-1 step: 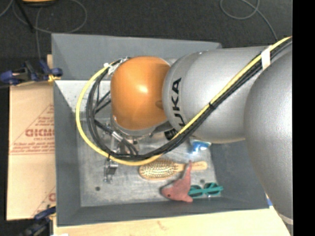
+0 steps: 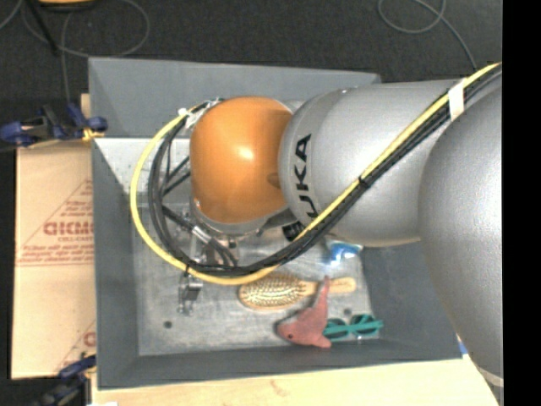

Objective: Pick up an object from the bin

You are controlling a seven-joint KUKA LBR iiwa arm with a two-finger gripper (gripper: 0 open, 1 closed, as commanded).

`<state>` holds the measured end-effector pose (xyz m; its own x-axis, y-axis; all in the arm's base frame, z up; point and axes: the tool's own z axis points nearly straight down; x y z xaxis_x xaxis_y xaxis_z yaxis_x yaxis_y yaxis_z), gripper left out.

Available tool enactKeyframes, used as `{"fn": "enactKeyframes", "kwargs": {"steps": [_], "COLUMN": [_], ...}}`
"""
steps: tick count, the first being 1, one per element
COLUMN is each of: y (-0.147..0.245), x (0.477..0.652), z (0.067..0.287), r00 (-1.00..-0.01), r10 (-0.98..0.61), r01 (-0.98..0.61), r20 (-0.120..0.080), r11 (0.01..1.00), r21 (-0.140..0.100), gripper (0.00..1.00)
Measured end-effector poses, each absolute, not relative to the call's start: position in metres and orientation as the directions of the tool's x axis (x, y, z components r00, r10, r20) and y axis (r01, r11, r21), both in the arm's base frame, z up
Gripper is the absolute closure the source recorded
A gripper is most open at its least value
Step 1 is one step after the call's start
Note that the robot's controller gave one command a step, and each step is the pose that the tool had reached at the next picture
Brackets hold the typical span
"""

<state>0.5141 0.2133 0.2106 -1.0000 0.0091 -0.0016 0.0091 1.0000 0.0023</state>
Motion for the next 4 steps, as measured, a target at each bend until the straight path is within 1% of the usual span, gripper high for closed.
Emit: {"fn": "enactKeyframes", "kwargs": {"steps": [1, 2, 3, 4], "y": [0.191, 0.149, 0.118, 0.095], "x": [0.511, 0.509, 0.527, 0.532], "z": [0.217, 0.216, 0.22, 0.197], "r00": [-0.992, -0.976, -0.998, -0.967], "r10": [-0.123, -0.217, -0.061, -0.255], "r01": [-0.123, -0.217, -0.061, -0.255], "r20": [0.001, -0.002, -0.003, -0.006], "r11": [0.992, 0.976, 0.998, 0.967], "r21": [0.001, 0.0, 0.002, -0.001], "gripper": [0.0, 0.0, 0.0, 0.0]}}
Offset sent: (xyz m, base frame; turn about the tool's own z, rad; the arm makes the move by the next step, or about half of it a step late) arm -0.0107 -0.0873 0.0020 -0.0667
